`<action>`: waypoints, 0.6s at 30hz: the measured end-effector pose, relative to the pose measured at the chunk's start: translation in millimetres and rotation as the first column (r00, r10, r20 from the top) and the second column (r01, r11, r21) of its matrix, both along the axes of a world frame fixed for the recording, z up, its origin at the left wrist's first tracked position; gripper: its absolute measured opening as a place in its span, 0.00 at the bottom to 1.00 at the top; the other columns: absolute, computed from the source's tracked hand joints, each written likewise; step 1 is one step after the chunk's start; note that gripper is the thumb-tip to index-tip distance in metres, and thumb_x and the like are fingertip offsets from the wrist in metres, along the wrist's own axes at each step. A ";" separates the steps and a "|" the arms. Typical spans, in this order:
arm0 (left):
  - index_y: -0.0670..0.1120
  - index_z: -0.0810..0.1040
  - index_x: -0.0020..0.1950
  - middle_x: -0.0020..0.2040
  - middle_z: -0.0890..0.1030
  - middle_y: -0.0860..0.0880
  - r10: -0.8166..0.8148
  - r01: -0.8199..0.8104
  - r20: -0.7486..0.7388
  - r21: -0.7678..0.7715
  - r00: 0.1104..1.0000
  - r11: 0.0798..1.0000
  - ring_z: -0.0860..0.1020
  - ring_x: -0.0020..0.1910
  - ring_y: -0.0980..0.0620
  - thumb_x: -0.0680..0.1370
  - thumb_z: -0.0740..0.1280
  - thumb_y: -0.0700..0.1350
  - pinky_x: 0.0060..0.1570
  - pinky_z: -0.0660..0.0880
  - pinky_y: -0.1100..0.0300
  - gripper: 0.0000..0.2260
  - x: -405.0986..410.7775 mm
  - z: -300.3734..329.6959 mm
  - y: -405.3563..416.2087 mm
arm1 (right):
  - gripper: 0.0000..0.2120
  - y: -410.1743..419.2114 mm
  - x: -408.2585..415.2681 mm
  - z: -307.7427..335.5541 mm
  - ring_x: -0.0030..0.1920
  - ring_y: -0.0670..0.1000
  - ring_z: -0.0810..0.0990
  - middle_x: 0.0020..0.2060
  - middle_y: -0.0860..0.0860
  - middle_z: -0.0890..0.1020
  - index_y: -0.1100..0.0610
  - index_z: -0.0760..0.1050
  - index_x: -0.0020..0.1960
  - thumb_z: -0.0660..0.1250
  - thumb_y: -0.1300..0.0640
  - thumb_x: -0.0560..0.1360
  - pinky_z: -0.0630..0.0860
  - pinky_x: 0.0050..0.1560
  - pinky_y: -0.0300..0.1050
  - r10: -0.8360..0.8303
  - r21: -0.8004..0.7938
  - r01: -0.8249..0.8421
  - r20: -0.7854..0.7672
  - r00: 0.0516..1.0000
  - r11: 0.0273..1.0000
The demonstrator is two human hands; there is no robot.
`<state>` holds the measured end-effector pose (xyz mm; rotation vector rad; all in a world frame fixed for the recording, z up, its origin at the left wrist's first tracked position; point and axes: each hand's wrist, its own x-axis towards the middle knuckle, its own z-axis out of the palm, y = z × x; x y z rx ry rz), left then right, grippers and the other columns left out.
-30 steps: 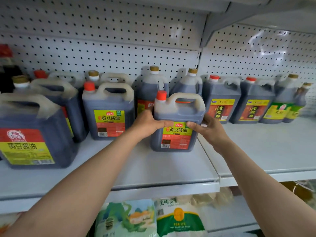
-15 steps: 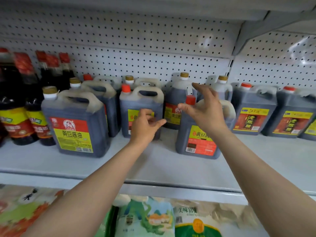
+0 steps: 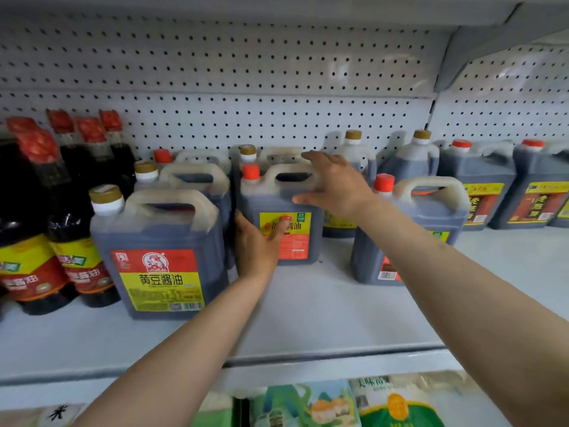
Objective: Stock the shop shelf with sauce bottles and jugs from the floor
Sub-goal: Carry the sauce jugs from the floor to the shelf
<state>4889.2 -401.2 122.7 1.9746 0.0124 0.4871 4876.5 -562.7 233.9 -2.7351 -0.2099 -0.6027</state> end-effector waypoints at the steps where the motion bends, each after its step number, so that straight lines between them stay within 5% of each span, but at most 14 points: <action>1: 0.37 0.59 0.76 0.70 0.73 0.36 -0.011 0.011 -0.042 0.001 0.999 1.000 0.73 0.68 0.37 0.70 0.73 0.64 0.62 0.72 0.45 0.47 2.8 -1.2 2.4 | 0.45 4.9 3.1 -3.1 0.74 0.58 0.65 0.73 0.56 0.69 0.53 0.62 0.78 0.79 0.44 0.68 0.66 0.70 0.50 0.013 -0.004 -0.013 -0.035 0.999 1.000; 6: 0.37 0.66 0.71 0.66 0.77 0.36 -0.065 0.067 -0.130 0.006 0.989 0.998 0.76 0.63 0.37 0.70 0.71 0.67 0.55 0.74 0.48 0.43 10.7 -3.0 10.5 | 0.53 11.9 10.8 -18.8 0.68 0.63 0.67 0.67 0.60 0.68 0.51 0.60 0.79 0.83 0.48 0.61 0.65 0.71 0.54 0.022 -0.023 -0.023 -0.041 0.999 0.999; 18: 0.37 0.65 0.71 0.69 0.74 0.36 -0.029 0.041 -0.164 0.070 0.986 0.997 0.74 0.65 0.35 0.68 0.70 0.70 0.56 0.72 0.47 0.46 -12.0 -0.4 9.6 | 0.53 8.7 -15.5 -16.5 0.68 0.65 0.68 0.68 0.61 0.67 0.45 0.58 0.80 0.83 0.49 0.61 0.70 0.68 0.58 -0.008 -0.114 0.007 -0.012 1.000 0.993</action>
